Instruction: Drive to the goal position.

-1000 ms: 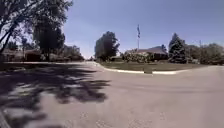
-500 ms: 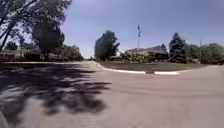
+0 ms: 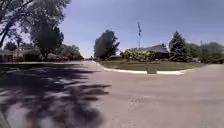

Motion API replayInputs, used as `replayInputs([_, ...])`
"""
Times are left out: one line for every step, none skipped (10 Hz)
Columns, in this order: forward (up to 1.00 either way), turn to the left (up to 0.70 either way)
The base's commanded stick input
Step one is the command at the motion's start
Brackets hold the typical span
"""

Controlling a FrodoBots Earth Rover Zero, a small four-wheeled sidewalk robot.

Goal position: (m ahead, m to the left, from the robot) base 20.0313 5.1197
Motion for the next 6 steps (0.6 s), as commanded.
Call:
replayInputs([0.70,0.10])
replayInputs([0.70,0.00])
replayInputs([0.70,0.00])
replayInputs([0.70,0.00])
replayInputs([0.70,0.00])
replayInputs([0.70,0.00])
